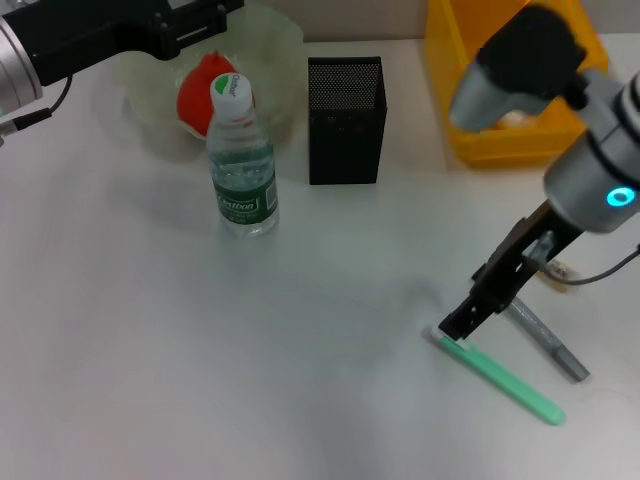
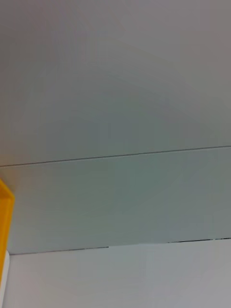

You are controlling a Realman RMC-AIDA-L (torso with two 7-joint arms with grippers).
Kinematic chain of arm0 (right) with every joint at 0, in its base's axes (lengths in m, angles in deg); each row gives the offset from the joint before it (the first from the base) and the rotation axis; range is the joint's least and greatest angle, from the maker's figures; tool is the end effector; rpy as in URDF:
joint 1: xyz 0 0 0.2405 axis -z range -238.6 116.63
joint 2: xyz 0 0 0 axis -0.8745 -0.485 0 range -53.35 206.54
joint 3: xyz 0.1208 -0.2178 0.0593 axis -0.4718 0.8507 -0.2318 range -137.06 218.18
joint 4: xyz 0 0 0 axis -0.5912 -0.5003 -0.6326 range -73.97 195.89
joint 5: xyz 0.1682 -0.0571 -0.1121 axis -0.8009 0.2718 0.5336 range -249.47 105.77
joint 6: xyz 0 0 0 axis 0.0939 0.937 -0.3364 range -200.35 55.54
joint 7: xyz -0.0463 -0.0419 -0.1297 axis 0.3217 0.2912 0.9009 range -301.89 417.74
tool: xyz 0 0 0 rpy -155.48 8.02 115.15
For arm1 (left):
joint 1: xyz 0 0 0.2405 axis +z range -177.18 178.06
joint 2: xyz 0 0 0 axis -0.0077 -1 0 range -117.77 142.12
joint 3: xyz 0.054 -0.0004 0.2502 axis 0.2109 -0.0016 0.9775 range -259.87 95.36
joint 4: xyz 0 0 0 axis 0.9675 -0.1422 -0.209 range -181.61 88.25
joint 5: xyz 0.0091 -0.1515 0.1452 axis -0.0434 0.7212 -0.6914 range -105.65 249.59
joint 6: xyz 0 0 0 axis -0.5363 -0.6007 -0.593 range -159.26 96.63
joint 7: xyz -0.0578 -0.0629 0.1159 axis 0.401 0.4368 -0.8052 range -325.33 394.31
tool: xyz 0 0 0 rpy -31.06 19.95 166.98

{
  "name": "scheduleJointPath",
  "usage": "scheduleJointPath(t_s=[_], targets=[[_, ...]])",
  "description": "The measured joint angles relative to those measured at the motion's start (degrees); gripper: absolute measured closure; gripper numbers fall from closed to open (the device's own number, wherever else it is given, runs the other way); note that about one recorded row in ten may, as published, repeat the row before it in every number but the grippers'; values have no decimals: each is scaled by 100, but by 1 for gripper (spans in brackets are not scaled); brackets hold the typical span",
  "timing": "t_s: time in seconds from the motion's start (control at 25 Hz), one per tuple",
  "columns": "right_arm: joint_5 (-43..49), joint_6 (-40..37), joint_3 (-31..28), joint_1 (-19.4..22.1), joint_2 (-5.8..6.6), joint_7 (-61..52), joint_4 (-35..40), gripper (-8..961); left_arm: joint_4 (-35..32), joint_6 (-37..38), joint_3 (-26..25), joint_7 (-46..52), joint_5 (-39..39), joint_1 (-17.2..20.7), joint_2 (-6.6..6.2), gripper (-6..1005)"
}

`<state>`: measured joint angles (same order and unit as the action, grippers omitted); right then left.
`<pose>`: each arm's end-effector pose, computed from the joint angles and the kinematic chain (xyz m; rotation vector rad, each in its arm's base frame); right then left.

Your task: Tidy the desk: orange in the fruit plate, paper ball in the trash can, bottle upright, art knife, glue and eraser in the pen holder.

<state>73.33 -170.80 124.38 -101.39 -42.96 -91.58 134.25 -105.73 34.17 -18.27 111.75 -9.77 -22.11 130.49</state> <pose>0.1547 0.3356 -0.0243 -2.7634 0.9476 -0.6843 -0.1982 0.3784 0.0514 -2.3297 -0.2544 -0.8134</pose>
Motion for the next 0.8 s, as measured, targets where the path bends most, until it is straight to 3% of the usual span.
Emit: scheduleJointPath(t_s=[0.12, 0.8], targets=[[-1, 300, 462, -85, -5, -141, -228, 169, 9, -1, 0, -60, 0, -2, 6, 297], [-45, 620, 1051, -705, -28, -594, -1229, 191, 108, -48, -207, -167, 13, 1, 0, 296]])
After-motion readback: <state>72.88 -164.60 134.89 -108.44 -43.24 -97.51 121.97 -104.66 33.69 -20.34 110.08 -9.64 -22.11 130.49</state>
